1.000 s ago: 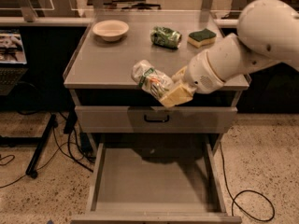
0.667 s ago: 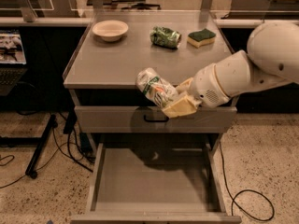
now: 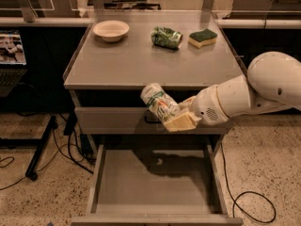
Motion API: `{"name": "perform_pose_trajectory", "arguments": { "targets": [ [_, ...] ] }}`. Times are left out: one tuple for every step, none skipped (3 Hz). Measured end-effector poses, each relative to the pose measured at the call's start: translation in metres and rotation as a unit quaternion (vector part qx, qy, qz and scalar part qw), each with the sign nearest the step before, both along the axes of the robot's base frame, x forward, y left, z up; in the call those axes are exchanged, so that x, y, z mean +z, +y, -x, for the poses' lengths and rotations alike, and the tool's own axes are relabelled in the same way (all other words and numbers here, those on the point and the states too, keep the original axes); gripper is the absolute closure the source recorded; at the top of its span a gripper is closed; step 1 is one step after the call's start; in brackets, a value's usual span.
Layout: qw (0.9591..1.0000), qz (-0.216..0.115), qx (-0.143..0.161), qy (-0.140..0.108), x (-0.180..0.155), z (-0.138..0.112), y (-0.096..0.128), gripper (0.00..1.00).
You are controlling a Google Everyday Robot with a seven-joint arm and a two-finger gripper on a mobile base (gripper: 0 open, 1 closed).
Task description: Place 7up can into middle drawer
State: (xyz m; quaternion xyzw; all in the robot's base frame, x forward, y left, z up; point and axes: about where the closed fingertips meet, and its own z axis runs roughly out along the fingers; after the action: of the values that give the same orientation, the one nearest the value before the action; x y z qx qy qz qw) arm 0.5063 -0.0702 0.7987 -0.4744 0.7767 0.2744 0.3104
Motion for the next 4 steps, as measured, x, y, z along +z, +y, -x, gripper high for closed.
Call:
{"name": "perform_pose_trajectory", "arguments": {
  "targets": [
    [0.9998, -0.011, -0.018, -0.001, -0.027, 0.001, -0.001, 1.0],
    [0.9965, -0.039, -0.068, 0.029, -0.096, 0.009, -0.003, 1.0],
    [0.9912, -0.066, -0.098, 0.06, -0.164, 0.015, -0.007, 1.0],
    [0.9848, -0.087, -0.109, 0.104, -0.22, 0.024, -0.009, 1.0]
  ]
}}
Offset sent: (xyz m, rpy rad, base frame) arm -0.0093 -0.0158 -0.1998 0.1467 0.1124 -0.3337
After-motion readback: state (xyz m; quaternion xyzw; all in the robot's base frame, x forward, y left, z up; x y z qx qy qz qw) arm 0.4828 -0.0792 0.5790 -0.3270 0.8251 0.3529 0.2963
